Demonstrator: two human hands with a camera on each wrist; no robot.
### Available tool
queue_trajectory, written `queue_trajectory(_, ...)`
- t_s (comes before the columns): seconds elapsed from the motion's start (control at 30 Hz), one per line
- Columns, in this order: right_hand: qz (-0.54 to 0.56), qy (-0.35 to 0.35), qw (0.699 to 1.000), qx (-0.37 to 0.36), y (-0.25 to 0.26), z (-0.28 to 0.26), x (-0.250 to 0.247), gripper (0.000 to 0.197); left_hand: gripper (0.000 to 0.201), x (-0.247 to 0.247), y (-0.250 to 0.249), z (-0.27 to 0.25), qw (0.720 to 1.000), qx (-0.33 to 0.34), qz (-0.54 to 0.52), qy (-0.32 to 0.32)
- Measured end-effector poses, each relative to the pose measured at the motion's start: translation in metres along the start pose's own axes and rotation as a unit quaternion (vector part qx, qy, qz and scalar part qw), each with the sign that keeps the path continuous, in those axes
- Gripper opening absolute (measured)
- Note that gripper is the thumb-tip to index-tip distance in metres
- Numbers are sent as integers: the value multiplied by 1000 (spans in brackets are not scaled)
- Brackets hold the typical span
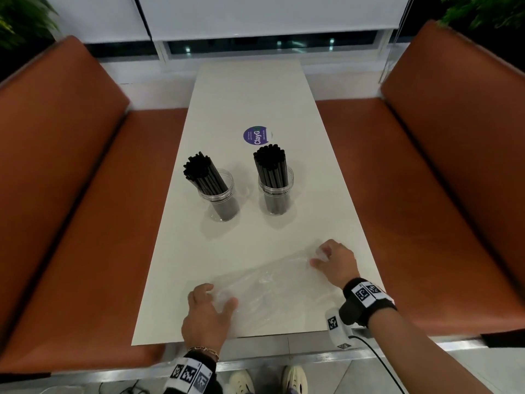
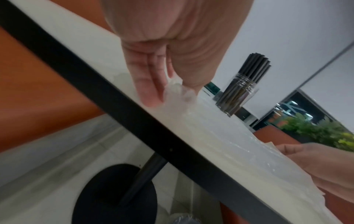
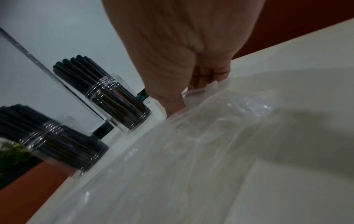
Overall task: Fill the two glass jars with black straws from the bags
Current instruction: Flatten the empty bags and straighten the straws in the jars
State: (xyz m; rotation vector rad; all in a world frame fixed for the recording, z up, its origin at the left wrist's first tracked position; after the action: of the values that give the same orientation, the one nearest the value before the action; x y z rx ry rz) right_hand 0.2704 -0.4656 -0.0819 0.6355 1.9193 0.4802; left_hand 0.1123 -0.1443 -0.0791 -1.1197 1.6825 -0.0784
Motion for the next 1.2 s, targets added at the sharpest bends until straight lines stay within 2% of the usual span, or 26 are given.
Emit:
queue_trajectory(0.1, 55, 5, 998, -43, 12, -4, -6, 26, 78, -5, -26, 9, 989, 111, 102, 0)
queue_trajectory(0.23, 104, 26, 984, -140, 51, -26, -22, 25, 98, 13, -72, 22, 969, 181, 83, 147)
queue_trajectory(0.3, 126, 50, 971, -196, 78, -41, -33, 24, 85, 21, -93, 23, 959, 185, 48, 208)
queue_trajectory(0.37, 140, 56, 958, -243, 102, -55, -49, 24, 50, 21, -108, 25, 955, 183, -15, 233)
queue_trajectory(0.4, 126, 39, 957, -257, 112, -61, -59, 30, 42, 20, -112, 26, 952, 182, -61, 239)
queue_trajectory(0.47, 64, -25, 966, -250, 117, -69, -77, 65, 32, 18, -113, 23, 939, 170, -155, 255)
queue_trajectory(0.53, 69, -57, 978, -188, 105, -77, -88, 109, 19, 12, -113, 14, 927, 154, -226, 256)
queue_trajectory(0.6, 159, -10, 980, -117, 87, -88, -83, 139, 15, 7, -112, 4, 913, 142, -294, 244)
queue_trajectory(0.67, 246, 98, 963, -48, 76, -103, -57, 144, 15, 0, -114, -5, 898, 135, -347, 233)
queue_trajectory(0.73, 297, 199, 934, 3, 72, -119, -27, 129, 15, -3, -116, -13, 888, 134, -378, 225)
queue_trajectory(0.77, 317, 228, 920, 9, 71, -122, -15, 109, 16, -4, -117, -18, 886, 136, -383, 224)
queue_trajectory(0.83, 331, 242, 912, -16, 74, -124, -7, 59, 19, -5, -117, -24, 884, 139, -380, 233)
queue_trajectory(0.87, 336, 237, 911, -33, 77, -124, -8, 41, 23, -6, -115, -26, 881, 143, -377, 249)
queue_trajectory(0.9, 344, 227, 910, -49, 77, -123, -10, 32, 30, -7, -114, -29, 873, 145, -375, 276)
queue_trajectory(1.0, 364, 219, 901, -84, 81, -125, -16, 22, 37, -15, -107, -36, 857, 155, -356, 338)
queue_trajectory(1.07, 373, 226, 894, -97, 83, -125, -16, 13, 30, -22, -100, -34, 866, 158, -346, 324)
queue_trajectory(1.1, 371, 228, 895, -98, 83, -124, -15, 11, 35, -25, -96, -33, 870, 161, -347, 312)
queue_trajectory(1.17, 353, 229, 901, -108, 85, -121, -11, 22, 45, -31, -95, -33, 872, 170, -352, 293)
queue_trajectory(1.2, 338, 223, 906, -118, 87, -119, -10, 32, 41, -34, -94, -33, 870, 174, -363, 285)
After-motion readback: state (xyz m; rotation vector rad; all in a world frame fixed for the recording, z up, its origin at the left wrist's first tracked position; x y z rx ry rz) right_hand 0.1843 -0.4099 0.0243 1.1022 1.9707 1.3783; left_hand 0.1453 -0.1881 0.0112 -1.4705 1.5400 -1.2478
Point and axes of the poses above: each hand's wrist, its own z-axis towards the middle knuckle, its own x-axis out of the palm, y = z × x, the point moved 6 cm from there along z, towards the middle knuckle, and after that the axes turned 8 degrees about y, right-handed, at the moved point
